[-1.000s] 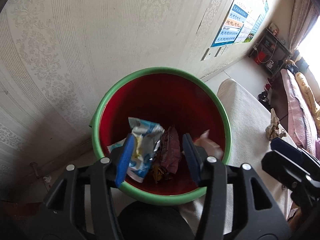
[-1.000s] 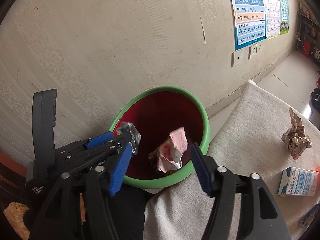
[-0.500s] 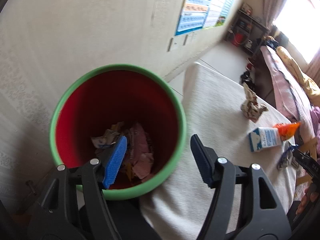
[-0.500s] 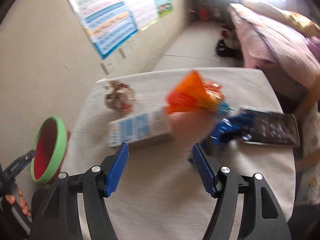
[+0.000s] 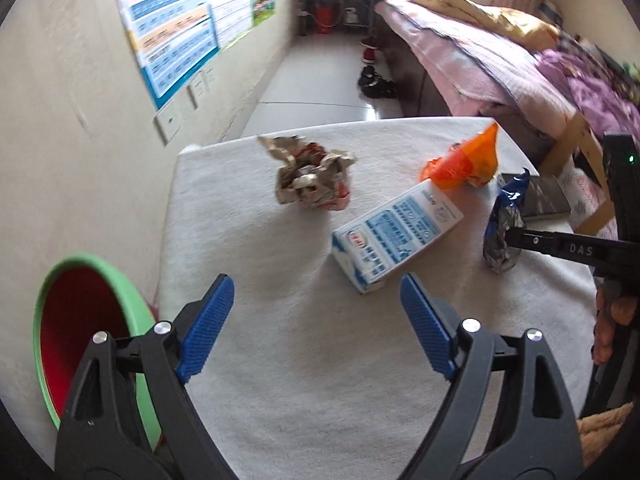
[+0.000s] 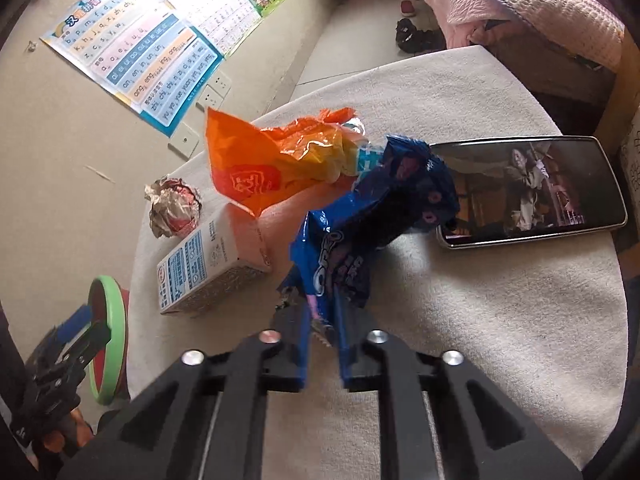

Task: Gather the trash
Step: 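Grasp the blue Oreo wrapper with the right gripper while the left grasps the white milk carton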

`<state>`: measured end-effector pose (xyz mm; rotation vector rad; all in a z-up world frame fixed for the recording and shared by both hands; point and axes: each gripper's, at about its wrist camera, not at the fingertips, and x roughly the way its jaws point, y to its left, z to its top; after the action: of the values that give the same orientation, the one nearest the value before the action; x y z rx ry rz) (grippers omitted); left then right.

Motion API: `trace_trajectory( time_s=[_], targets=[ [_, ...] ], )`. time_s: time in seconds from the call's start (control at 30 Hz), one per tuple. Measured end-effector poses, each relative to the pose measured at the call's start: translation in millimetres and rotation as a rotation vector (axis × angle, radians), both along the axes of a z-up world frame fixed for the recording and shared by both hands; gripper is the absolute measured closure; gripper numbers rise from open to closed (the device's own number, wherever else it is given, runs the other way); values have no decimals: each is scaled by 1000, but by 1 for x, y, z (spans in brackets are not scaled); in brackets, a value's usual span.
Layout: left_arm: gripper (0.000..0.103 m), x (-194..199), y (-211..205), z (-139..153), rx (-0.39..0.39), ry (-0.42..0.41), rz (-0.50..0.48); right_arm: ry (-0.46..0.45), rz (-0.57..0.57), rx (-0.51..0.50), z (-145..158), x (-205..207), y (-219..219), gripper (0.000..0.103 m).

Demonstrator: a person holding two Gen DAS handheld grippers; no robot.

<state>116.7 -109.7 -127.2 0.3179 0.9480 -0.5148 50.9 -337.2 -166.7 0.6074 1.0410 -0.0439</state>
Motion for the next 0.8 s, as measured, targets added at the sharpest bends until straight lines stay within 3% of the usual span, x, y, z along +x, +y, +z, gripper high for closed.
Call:
trace_trajectory(
  time_s=[0.3, 0.5, 0.63, 0.7, 0.8],
  targets=[
    [18, 31, -67, -25, 86, 84, -218, 44, 71, 19, -13, -49, 20, 98],
    [18, 41, -79, -44, 151, 142, -243, 34, 47, 17, -7, -51, 13, 98],
    [19, 43, -78, -50, 146, 190, -222, 24, 60, 15, -3, -49, 17, 97],
    [36, 41, -77, -53, 140, 220, -215, 26, 66, 17, -4, -48, 19, 96],
    [49, 34, -73, -57, 144, 242, -203, 26, 70, 18, -4, -48, 21, 95]
  ],
)
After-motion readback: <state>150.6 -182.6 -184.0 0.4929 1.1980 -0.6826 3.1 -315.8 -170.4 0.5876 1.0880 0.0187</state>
